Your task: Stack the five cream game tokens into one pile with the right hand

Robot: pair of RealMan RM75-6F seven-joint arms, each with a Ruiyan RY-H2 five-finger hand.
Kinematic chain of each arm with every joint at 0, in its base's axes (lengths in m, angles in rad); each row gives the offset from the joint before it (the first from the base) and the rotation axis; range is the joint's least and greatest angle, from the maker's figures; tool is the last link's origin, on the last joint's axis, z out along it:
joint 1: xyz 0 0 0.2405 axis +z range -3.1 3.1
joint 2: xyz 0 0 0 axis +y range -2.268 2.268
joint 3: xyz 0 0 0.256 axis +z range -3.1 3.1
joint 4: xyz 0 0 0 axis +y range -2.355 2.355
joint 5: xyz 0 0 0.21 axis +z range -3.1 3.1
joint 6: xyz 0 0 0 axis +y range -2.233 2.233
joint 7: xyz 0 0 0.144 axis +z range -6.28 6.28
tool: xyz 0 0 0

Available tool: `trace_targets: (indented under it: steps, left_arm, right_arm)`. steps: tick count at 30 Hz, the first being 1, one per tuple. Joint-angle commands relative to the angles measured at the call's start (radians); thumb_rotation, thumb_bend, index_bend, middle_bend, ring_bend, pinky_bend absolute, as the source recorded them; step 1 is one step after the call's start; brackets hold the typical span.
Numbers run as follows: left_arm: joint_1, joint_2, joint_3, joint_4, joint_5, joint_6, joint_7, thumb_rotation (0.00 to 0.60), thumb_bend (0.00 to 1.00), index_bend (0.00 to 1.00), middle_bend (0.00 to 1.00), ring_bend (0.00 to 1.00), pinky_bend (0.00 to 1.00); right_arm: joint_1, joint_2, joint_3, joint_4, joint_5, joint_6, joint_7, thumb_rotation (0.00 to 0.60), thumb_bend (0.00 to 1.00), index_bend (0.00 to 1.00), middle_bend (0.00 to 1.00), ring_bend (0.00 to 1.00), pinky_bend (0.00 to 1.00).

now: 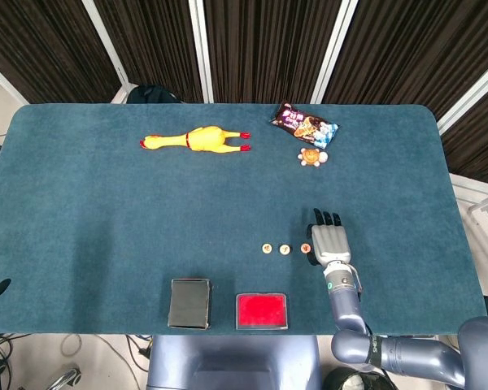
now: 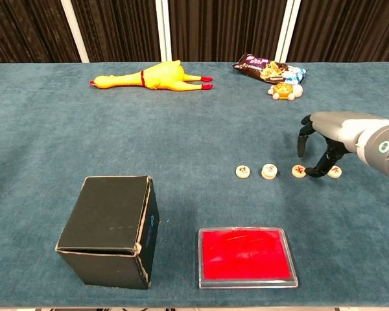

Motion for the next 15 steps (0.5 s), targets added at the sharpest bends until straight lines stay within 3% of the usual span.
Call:
trace_targets:
  steps: [1, 15]
  left_arm:
    - [0.0, 0.0, 0.0, 0.0, 0.0, 0.001, 0.001, 0.6, 0.12, 0.13, 0.0, 0.0, 0.03]
    - [0.0, 0.0, -0.001, 0.002, -0.002, 0.0, -0.002, 0.6, 0.12, 0.13, 0.0, 0.0, 0.03]
  right_arm:
    - [-0.006, -0.008, -0.008, 0.018, -0.014, -0.005, 0.008, 0.6, 0.39, 0.42, 0.0, 0.0, 0.0]
    - [-0.017, -0.034, -0.004, 0.063, -0.022, -0.024, 0.028, 0.6, 0.39, 0.44, 0.0, 0.0, 0.0]
